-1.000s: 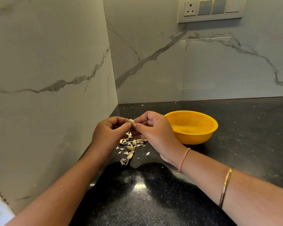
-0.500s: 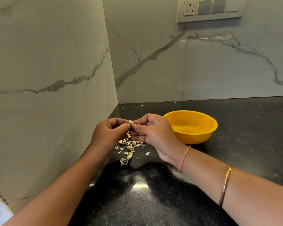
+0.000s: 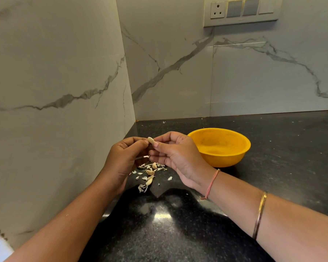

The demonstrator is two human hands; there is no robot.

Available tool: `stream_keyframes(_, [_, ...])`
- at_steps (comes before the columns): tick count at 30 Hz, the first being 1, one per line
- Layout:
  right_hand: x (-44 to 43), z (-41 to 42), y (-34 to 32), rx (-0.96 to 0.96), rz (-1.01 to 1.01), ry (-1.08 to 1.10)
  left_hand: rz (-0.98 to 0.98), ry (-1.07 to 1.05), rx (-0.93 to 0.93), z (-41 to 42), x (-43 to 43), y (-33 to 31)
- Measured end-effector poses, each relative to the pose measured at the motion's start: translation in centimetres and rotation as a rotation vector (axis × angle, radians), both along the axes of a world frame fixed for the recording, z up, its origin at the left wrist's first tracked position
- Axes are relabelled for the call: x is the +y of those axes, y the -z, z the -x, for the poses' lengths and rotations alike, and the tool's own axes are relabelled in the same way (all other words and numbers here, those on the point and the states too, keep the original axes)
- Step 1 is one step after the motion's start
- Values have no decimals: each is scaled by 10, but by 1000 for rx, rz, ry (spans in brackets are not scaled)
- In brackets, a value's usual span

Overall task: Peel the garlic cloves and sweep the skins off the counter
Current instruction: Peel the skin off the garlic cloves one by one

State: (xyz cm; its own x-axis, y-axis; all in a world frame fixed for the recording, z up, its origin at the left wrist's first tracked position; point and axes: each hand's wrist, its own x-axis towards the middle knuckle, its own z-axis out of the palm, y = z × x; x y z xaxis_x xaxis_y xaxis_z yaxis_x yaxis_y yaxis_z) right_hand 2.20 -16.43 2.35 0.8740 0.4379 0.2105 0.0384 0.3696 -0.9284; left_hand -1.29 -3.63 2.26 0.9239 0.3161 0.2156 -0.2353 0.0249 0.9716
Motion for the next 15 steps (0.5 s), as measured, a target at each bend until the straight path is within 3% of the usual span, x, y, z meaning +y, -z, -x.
stream_keyframes(4, [0, 0, 1, -80, 49, 45, -12, -27, -6, 0, 0, -1])
stream_keyframes(11, [2, -2, 7, -503, 362, 232, -55, -56, 11, -1, 0, 1])
stream_keyframes(15, [2, -5, 9, -591, 415, 290, -84, -62, 15, -1, -1, 1])
